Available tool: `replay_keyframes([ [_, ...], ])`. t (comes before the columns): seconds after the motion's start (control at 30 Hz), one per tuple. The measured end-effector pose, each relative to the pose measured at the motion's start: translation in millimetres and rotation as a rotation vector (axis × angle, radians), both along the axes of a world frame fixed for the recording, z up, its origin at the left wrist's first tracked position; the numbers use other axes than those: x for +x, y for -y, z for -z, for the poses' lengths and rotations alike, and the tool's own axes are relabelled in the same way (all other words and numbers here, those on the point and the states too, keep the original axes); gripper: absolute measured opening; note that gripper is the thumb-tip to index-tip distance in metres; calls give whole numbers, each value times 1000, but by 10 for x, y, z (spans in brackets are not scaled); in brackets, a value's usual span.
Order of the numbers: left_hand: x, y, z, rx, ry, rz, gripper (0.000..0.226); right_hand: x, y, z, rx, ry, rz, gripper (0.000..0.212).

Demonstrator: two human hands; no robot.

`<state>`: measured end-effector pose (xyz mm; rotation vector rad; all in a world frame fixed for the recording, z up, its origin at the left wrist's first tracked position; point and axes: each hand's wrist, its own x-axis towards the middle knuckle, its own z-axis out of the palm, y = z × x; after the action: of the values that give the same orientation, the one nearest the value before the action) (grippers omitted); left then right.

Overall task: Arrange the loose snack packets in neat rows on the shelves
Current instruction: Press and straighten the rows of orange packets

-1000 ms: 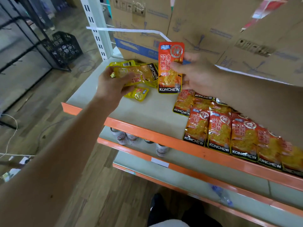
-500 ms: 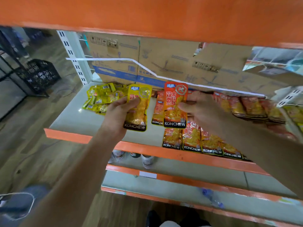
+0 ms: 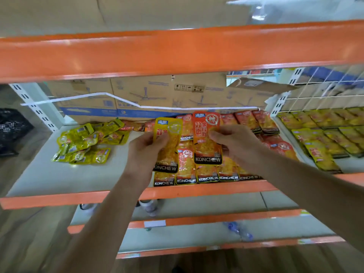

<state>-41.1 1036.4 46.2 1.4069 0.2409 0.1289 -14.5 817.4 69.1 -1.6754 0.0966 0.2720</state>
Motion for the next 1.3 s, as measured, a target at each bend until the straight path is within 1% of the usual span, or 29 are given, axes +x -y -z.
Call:
replay_keyframes([
  [0.07,0,315,-27,23,0,53,35,-91,313,-25,7,-16,31,12],
  [0.13,-5,696,-57,44,-12,69,22,-226,686,-55,-6,-16,62,12],
  [0.27,-81,1598,-124,10,-50,185,9,-533,1613,-114,36,-15,138,10],
  [0.37,-133,2304,-126,61,-19,255,8,-752,2342,-193,73,-7,218,14],
  [0.5,-241,3262,-168,56,-4,362,12,-953,3252,-247,69,10,344,11],
  [0.6,-303,3846,-188,30,-22,367,15,-1047,3752,-281,77,30,419,17],
  [0.7,-347,4272,-186,30,-46,354,13,-1096,4106,-277,116,46,483,10],
  [0.83,-340,4549,-144,107,-30,309,9,-1115,4391,-210,140,67,525,12],
  [0.97,-247,4622,-162,103,-45,326,8,-1031,4473,-110,159,42,560,9],
  [1.07,-136,4695,-199,93,-42,336,2,-915,4477,-104,164,20,558,7],
  [1.2,17,4767,-173,87,-69,355,4,-803,4490,-129,128,26,546,6],
  [1.3,109,4808,-126,92,-33,371,7,-737,4550,-138,129,33,546,5],
])
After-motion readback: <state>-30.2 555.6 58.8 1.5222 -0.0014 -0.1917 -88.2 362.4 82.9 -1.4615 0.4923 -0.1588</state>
